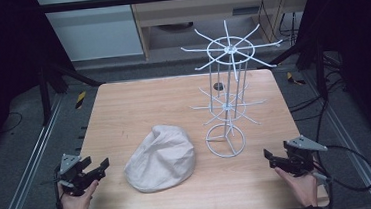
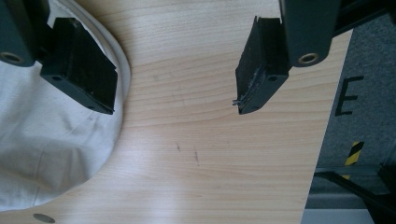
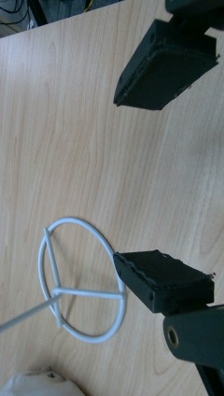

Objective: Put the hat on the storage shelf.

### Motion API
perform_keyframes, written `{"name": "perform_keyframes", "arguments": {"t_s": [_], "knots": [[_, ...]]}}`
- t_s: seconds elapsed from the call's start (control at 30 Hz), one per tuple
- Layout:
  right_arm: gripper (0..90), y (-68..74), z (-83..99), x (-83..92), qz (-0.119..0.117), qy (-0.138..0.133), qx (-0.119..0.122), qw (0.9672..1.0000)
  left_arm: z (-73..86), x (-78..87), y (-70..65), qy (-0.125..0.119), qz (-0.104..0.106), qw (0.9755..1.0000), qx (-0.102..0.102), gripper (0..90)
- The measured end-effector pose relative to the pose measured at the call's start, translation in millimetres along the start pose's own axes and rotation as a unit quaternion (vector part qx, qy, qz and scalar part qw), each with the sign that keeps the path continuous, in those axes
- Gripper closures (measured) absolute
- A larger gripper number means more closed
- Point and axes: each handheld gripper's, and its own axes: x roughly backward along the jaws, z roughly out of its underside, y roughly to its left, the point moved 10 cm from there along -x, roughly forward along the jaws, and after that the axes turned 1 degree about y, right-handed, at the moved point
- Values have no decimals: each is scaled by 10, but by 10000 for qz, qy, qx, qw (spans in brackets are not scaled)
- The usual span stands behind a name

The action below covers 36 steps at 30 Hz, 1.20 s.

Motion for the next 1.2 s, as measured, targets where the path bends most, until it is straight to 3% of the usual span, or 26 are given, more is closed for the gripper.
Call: {"name": "perform_keyframes", "arguments": {"t_s": [0.1,0.2,0.43,0.53,0.77,1.03,1.07,1.1,1.13,1.2], "knots": [[205,11,12,5,13,4,83,10000,-45,28,-61,-57,43,9999,-87,305],[207,2,19,9,97,8,121,9999,-141,97,-209,-155,264,9993,-222,306],[216,-1,25,7,113,4,167,9998,-218,144,-418,-131,533,9976,-421,292],[225,14,20,6,82,-6,201,9998,-291,188,-560,-176,715,9955,-597,294],[234,37,32,6,53,7,242,9997,-348,207,-743,-135,891,9921,-878,295],[241,58,29,1,18,4,219,9998,-421,189,-940,-61,1117,9860,-1234,290],[242,59,29,-2,19,9,238,9997,-431,175,-987,-16,1160,9843,-1329,290],[244,59,29,-2,18,6,236,9997,-431,175,-987,-16,1160,9843,-1329,290],[245,68,28,2,-3,16,193,9998,-440,154,-1027,23,1192,9823,-1442,291],[247,67,27,4,1,11,206,9998,-450,132,-1047,9,1189,9815,-1499,292]]}}
